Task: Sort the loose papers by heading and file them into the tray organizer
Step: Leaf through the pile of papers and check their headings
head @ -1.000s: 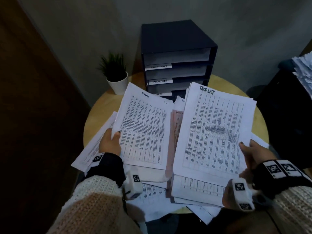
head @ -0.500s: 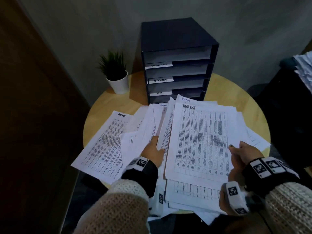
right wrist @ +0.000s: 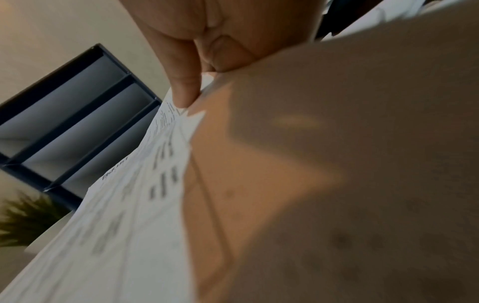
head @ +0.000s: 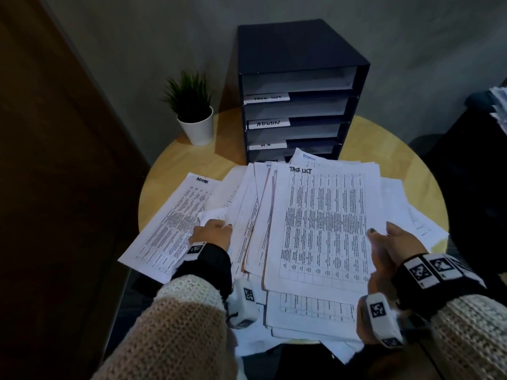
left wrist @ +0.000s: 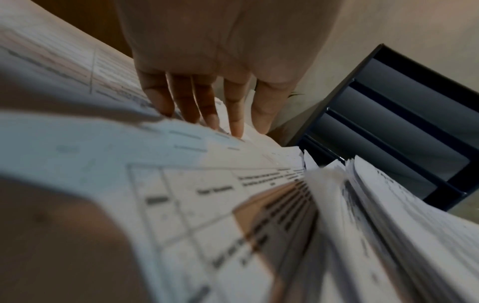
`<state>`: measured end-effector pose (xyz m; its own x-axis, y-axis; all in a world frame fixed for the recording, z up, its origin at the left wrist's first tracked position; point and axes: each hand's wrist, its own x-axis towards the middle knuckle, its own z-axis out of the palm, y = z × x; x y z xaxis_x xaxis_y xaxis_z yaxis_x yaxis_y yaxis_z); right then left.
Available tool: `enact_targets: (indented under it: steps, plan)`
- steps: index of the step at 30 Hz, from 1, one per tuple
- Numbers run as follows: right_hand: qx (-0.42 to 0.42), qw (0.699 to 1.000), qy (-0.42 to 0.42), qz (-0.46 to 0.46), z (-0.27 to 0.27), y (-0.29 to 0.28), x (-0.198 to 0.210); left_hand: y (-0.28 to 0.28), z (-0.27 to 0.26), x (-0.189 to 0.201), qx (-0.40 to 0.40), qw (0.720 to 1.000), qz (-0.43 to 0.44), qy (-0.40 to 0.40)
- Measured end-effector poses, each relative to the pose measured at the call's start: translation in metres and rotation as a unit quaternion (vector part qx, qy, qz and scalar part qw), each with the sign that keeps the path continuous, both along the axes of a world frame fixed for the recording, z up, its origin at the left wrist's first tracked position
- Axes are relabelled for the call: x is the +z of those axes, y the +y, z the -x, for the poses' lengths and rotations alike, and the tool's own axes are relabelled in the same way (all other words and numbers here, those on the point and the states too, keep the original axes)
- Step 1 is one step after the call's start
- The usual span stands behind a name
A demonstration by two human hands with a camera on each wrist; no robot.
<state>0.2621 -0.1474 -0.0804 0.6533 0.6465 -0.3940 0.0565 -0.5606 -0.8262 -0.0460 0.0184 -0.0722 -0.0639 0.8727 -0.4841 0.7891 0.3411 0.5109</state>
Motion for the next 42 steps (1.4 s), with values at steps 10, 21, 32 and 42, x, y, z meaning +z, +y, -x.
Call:
enact_targets:
  steps: [10,21,32,42]
  plan:
    - [0.037,0.996,-0.071,0.032,0.015,0.014,-0.008,-0.017,-0.008,0.013,-0.022,0.989,-0.059,-0.133]
    - [0.073,0.978,-0.141,0.138,0.028,0.022,0.017,-0.042,-0.019,0.035,-0.096,0.972,-0.066,-0.206]
    - [0.074,0.961,-0.161,0.211,0.026,0.023,0.024,-0.055,-0.035,0.030,0.028,0.908,-0.125,-0.399]
    - [0.081,0.961,-0.162,0.208,0.022,0.018,0.018,-0.043,-0.040,0.013,0.047,0.980,-0.022,-0.192]
